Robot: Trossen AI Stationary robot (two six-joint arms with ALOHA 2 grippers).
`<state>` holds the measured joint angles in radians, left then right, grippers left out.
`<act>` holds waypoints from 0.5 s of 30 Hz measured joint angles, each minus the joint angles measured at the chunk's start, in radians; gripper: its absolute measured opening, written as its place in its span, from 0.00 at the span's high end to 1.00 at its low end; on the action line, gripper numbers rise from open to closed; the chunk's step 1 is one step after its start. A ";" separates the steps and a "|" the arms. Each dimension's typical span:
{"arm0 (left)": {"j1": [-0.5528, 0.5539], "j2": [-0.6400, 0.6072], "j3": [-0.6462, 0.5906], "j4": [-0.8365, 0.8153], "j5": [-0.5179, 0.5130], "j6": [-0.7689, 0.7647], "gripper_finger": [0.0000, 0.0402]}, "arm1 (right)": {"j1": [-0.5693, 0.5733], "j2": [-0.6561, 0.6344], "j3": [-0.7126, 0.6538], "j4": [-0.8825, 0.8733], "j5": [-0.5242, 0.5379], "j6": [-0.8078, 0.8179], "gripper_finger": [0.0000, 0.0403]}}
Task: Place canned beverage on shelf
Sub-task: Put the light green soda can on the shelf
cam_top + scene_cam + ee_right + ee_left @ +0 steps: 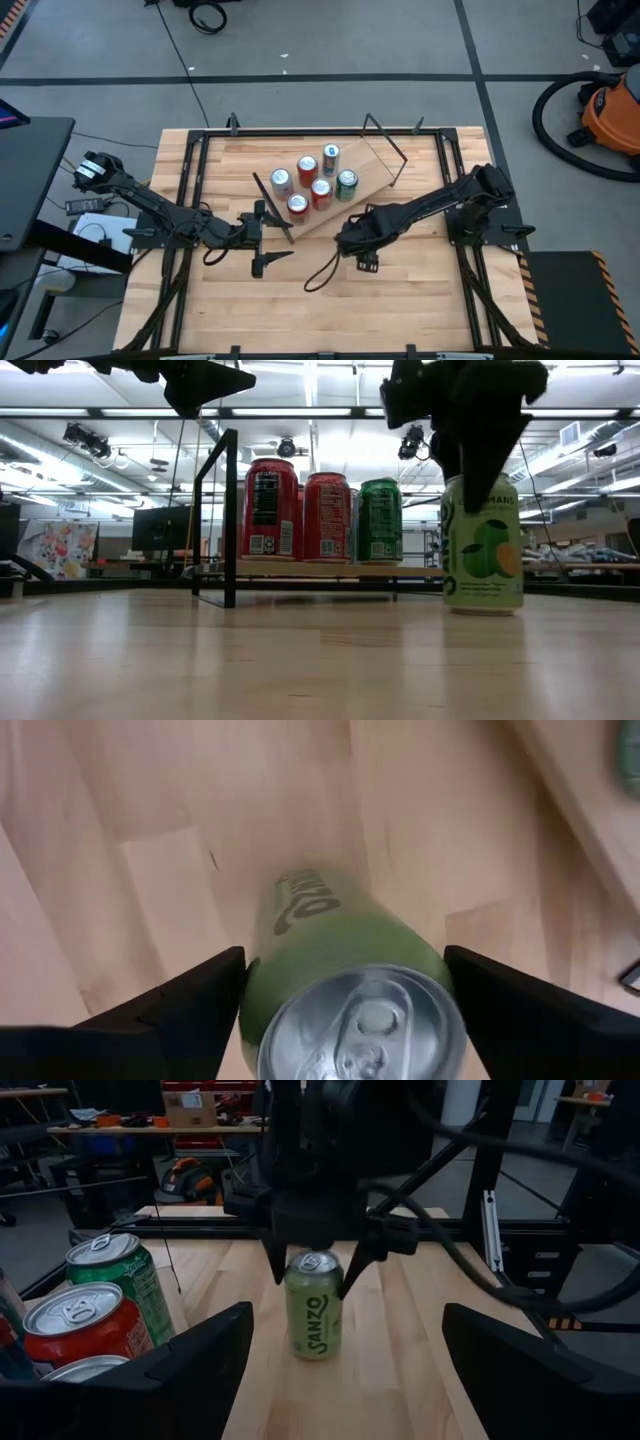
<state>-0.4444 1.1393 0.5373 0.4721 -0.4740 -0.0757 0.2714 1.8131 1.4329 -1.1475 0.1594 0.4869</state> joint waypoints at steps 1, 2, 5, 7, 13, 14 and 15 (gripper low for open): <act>0.000 0.000 0.000 0.000 0.000 0.000 0.16 | 0.000 0.003 -0.002 0.001 -0.004 -0.016 0.13; 0.000 0.000 0.000 0.000 0.000 0.000 0.16 | 0.000 0.005 -0.004 -0.001 -0.010 -0.029 0.11; 0.000 0.000 0.000 0.000 0.000 0.000 0.16 | 0.000 0.003 -0.004 -0.004 -0.016 -0.067 0.07; 0.000 0.000 0.000 0.000 0.000 0.000 0.16 | 0.000 0.003 -0.004 -0.005 -0.023 -0.106 0.05; 0.000 0.000 0.000 0.001 0.000 0.000 0.16 | 0.003 -0.005 0.041 -0.058 -0.023 -0.288 0.04; 0.000 0.000 0.000 0.002 0.000 0.000 0.16 | 0.006 -0.006 0.050 -0.070 -0.022 -0.330 0.04; 0.000 0.000 0.000 0.002 0.000 0.000 0.16 | 0.008 -0.006 0.056 -0.078 -0.022 -0.373 0.04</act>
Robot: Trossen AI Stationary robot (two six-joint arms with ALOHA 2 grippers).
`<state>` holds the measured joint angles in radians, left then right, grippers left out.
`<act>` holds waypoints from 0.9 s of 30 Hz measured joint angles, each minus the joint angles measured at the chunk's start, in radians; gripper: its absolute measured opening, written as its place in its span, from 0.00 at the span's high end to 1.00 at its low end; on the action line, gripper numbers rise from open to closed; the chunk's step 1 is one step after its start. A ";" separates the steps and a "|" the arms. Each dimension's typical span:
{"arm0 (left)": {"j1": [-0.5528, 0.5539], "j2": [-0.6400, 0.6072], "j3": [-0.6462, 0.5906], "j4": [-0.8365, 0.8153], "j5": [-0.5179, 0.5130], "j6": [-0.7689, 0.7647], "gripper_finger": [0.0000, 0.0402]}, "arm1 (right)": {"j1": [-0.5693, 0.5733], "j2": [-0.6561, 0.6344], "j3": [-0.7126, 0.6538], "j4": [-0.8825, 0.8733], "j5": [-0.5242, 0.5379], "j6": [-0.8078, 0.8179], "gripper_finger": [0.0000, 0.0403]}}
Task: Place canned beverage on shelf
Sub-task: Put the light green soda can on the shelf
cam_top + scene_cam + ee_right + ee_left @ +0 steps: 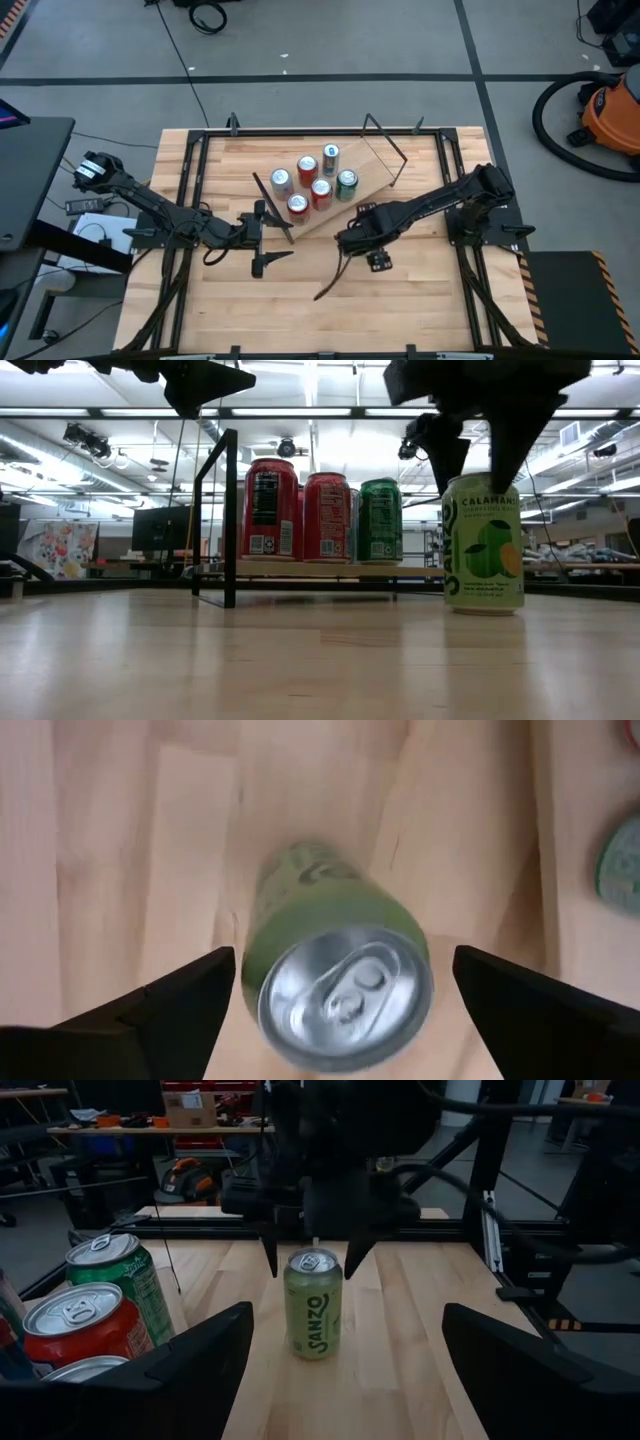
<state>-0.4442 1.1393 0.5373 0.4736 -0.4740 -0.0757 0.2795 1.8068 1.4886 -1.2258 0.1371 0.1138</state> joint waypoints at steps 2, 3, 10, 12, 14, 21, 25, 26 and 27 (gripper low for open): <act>0.000 0.000 0.000 0.000 0.000 0.000 0.16 | 0.005 0.000 0.005 -0.024 -0.001 -0.090 0.04; 0.000 0.000 0.000 0.000 0.000 0.000 0.16 | 0.008 0.000 0.006 -0.039 -0.003 -0.141 0.04; 0.000 0.000 0.000 0.000 0.000 0.000 0.16 | 0.022 -0.002 -0.001 -0.071 -0.005 -0.506 0.06; 0.000 0.000 0.000 0.000 0.000 0.000 0.16 | 0.022 -0.002 -0.001 -0.071 -0.005 -0.609 0.07; 0.000 0.000 0.000 0.000 0.000 0.000 0.16 | 0.022 -0.002 -0.001 -0.070 -0.005 -0.695 0.07; 0.000 0.000 0.000 0.000 0.000 0.007 0.16 | 0.035 -0.002 -0.001 -0.030 0.029 -0.876 0.08; 0.000 0.000 0.000 0.000 0.000 0.008 0.16 | 0.048 0.002 0.000 -0.029 0.077 -0.963 0.08; 0.000 0.000 0.000 0.000 0.000 0.008 0.16 | 0.052 0.005 0.000 -0.037 0.093 -0.985 0.08; 0.000 0.000 0.000 0.000 0.000 0.008 0.16 | 0.054 0.008 -0.001 -0.047 0.103 -1.007 0.08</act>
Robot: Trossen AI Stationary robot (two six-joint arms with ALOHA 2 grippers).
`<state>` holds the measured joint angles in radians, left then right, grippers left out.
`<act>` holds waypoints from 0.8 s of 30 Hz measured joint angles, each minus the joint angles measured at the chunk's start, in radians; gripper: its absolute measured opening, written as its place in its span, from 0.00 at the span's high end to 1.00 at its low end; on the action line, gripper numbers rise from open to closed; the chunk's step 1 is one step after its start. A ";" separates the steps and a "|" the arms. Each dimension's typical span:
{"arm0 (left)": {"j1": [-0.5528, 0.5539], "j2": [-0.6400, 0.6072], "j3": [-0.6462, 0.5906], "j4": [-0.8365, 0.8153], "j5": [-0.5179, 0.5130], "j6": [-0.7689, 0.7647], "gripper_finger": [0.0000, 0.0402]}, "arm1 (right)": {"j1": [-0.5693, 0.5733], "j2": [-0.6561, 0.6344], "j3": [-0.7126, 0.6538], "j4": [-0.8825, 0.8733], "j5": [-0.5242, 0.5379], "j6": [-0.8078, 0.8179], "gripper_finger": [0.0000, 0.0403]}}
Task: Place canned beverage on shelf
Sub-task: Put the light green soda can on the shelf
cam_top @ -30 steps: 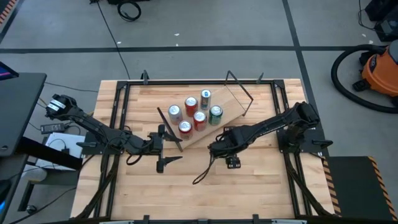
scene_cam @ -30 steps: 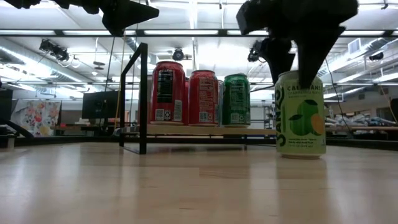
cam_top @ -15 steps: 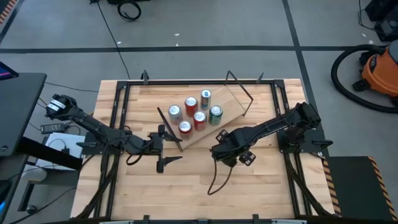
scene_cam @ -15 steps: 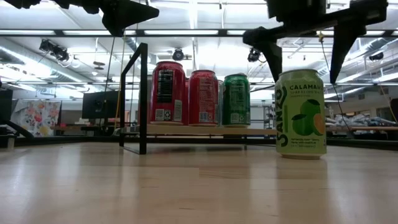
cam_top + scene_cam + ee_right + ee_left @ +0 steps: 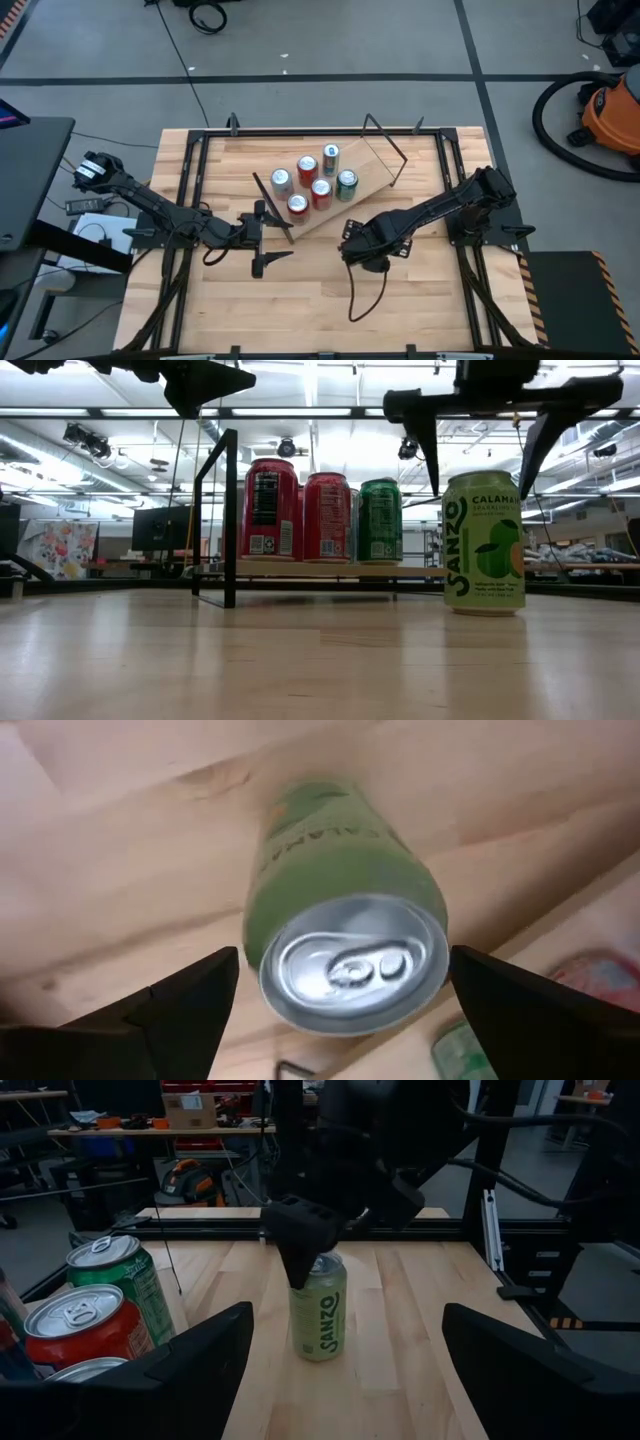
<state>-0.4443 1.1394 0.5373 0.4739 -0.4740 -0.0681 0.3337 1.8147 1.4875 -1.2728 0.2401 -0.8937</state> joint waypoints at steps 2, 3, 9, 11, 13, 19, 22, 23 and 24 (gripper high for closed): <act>0.000 0.000 0.000 0.000 0.000 0.000 0.16 | 0.006 0.000 -0.014 0.014 0.003 -0.059 0.08; 0.000 0.000 0.000 0.000 0.000 0.000 0.16 | 0.012 0.000 -0.022 0.017 0.013 -0.096 0.08; 0.000 0.000 0.000 0.000 0.000 0.000 0.16 | 0.048 0.001 -0.040 0.023 0.091 -0.209 0.08; 0.000 0.000 0.000 0.000 0.000 0.005 0.16 | 0.051 0.001 -0.040 0.034 0.066 -0.198 0.08; 0.000 0.000 0.000 0.000 0.000 0.005 0.16 | 0.051 0.001 -0.040 0.048 0.037 -0.183 0.08; 0.000 0.000 0.000 0.000 0.000 0.004 0.16 | 0.037 0.001 -0.040 0.094 -0.028 -0.147 0.08; 0.000 0.000 0.000 0.000 0.000 0.004 0.16 | 0.021 0.001 -0.040 0.091 -0.039 -0.130 0.12; 0.000 0.000 0.000 0.000 0.000 0.004 0.16 | 0.015 0.001 -0.040 0.089 -0.047 -0.127 0.14; 0.000 0.000 0.000 0.000 0.000 0.004 0.16 | 0.009 0.001 -0.040 0.090 -0.058 -0.127 0.16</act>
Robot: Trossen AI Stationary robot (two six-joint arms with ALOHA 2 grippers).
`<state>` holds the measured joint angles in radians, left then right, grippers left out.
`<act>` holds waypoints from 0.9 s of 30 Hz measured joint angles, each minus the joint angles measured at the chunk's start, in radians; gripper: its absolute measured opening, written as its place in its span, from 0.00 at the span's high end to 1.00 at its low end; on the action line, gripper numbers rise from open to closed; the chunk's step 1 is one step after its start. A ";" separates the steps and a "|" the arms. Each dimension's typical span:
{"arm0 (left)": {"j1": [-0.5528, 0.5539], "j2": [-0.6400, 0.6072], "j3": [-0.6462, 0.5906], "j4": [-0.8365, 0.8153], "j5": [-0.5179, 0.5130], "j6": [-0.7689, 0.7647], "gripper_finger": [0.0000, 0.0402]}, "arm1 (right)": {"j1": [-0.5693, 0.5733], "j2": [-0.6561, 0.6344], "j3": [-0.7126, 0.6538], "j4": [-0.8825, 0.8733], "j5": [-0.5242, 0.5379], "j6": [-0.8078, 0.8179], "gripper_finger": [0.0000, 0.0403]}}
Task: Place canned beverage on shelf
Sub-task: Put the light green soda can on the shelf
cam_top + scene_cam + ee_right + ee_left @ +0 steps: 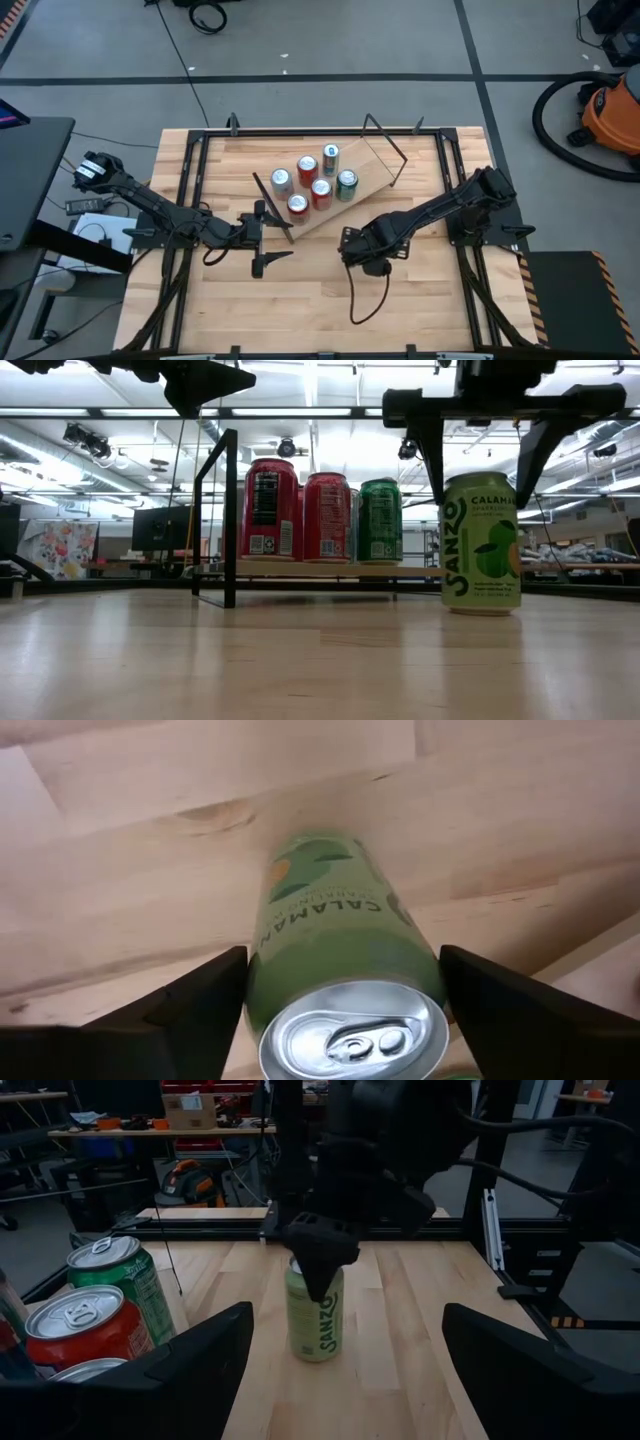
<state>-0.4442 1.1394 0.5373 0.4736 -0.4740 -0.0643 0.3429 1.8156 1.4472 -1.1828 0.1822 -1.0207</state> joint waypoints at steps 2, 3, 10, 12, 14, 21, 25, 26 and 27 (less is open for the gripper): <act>0.000 0.000 0.000 0.000 0.000 0.000 0.16 | -0.009 -0.002 -0.002 0.005 -0.017 0.000 0.20; 0.000 0.000 0.000 0.000 0.000 0.000 0.16 | -0.012 -0.003 -0.006 0.006 -0.020 0.000 0.21; 0.000 0.000 0.000 0.000 0.000 0.000 0.16 | -0.014 -0.006 -0.013 0.012 -0.017 0.188 0.24; 0.000 0.000 0.000 0.000 0.000 0.000 0.16 | -0.017 -0.006 -0.013 0.011 -0.025 0.274 0.23; 0.000 0.000 0.000 0.000 0.000 0.000 0.16 | -0.019 -0.006 -0.013 0.009 -0.043 0.367 0.22; 0.000 0.000 0.000 0.000 0.000 -0.001 0.16 | -0.020 -0.008 -0.011 0.005 -0.076 0.850 0.22; 0.000 0.000 0.000 0.000 0.000 -0.007 0.16 | -0.021 -0.006 -0.007 -0.009 -0.091 1.141 0.22; 0.000 0.000 0.000 0.000 0.000 -0.007 0.16 | -0.023 -0.006 -0.006 -0.013 -0.095 1.228 0.22; 0.000 0.000 0.000 0.000 0.000 -0.007 0.16 | -0.025 -0.006 -0.006 -0.019 -0.101 1.322 0.22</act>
<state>-0.4443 1.1394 0.5373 0.4736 -0.4740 -0.0715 0.3180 1.8099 1.4410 -1.2019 0.0813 0.3011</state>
